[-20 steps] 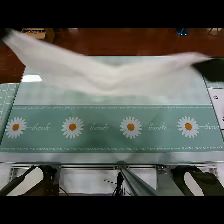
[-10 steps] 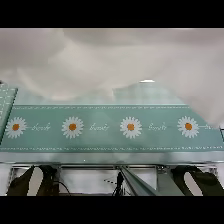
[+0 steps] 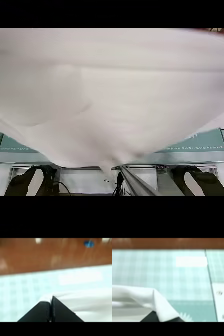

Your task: Fold the shirts.

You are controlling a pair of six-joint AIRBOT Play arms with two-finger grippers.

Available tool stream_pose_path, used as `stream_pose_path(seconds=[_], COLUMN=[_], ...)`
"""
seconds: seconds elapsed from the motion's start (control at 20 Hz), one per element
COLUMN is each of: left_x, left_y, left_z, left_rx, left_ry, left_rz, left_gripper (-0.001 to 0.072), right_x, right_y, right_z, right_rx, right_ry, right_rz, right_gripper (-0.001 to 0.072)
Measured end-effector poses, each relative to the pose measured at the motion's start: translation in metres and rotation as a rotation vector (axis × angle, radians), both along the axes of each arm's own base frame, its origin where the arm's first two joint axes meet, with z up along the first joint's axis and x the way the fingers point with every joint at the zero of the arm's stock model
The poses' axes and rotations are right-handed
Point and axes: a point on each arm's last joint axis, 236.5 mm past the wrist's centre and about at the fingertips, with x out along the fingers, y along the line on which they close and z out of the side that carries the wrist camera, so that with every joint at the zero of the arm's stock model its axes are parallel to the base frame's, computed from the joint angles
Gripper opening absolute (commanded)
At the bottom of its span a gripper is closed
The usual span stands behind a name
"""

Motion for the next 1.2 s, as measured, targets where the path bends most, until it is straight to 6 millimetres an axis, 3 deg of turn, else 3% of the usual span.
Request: stream_pose_path(seconds=[0.35,0.5,0.65,0.8,0.95,1.0,1.1,1.15,1.2], left_x=[0.092,0.142,0.195,0.242,0.277,0.282,0.287,0.286,0.283], left_y=[0.013,0.011,0.005,0.005,0.010,0.009,0.005,0.003,0.002], left_z=[-0.181,-0.248,-0.292,-0.317,-0.331,-0.338,-0.350,-0.354,-0.355], left_rx=[-0.099,-0.142,-0.230,-0.326,-0.395,-0.410,-0.427,-0.435,-0.440], left_ry=[0.551,0.665,0.662,0.600,0.536,0.539,0.555,0.570,0.586], left_rz=[-0.103,-0.127,-0.113,-0.055,0.015,0.023,0.026,0.021,0.010], left_gripper=[0.0025,0.0026,0.0026,0.0025,0.0027,0.0061,0.0307,0.0391,0.0396], right_x=[0.082,0.131,0.184,0.235,0.275,0.282,0.291,0.291,0.291], right_y=[0.017,0.025,0.031,0.032,0.030,0.030,0.030,0.030,0.030], right_z=[-0.174,-0.237,-0.284,-0.305,-0.314,-0.317,-0.322,-0.322,-0.320], right_rx=[0.114,0.185,0.252,0.309,0.363,0.376,0.395,0.400,0.399], right_ry=[0.592,0.686,0.644,0.523,0.402,0.385,0.365,0.365,0.366], right_rz=[0.151,0.186,0.172,0.108,0.047,0.033,0.019,0.019,0.029], right_gripper=[0.0035,0.0035,0.0036,0.0036,0.0037,0.0050,0.0216,0.0280,0.0341])
